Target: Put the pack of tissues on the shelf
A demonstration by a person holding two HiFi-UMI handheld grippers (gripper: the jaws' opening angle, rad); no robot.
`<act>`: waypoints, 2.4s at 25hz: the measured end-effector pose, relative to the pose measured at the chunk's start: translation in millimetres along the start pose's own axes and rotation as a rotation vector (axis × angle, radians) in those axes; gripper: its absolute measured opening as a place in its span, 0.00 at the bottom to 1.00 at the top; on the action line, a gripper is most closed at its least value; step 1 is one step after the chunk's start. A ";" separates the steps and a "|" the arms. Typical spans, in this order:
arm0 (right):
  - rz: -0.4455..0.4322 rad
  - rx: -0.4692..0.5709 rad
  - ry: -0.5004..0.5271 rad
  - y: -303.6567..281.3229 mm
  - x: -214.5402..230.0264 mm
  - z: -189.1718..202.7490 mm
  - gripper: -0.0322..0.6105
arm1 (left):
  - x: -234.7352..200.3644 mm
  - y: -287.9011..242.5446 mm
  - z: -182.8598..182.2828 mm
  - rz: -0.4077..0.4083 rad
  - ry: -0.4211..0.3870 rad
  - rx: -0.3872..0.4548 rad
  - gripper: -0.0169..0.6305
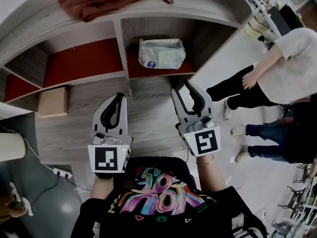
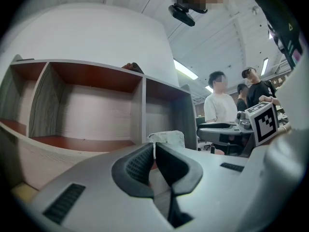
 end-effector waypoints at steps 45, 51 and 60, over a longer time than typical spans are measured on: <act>0.067 -0.062 -0.128 87.5 -17.9 8.0 0.08 | 0.6 59.1 8.4 0.007 -0.042 -0.020 0.08; 0.056 -0.064 -0.128 91.3 -21.0 6.2 0.08 | 0.6 62.7 8.5 0.009 -0.042 -0.018 0.08; 0.047 -0.063 -0.131 93.5 -25.3 6.9 0.08 | 1.1 67.5 10.3 0.012 -0.041 -0.021 0.08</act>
Point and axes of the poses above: the fingertips, and each gripper's own axes: y backward along the fingers, x to its right, z out of its underside, the point moved 1 cm from there along y, backward along the fingers, and after that the axes turned 12 degrees about -y, right-handed, at the moved point
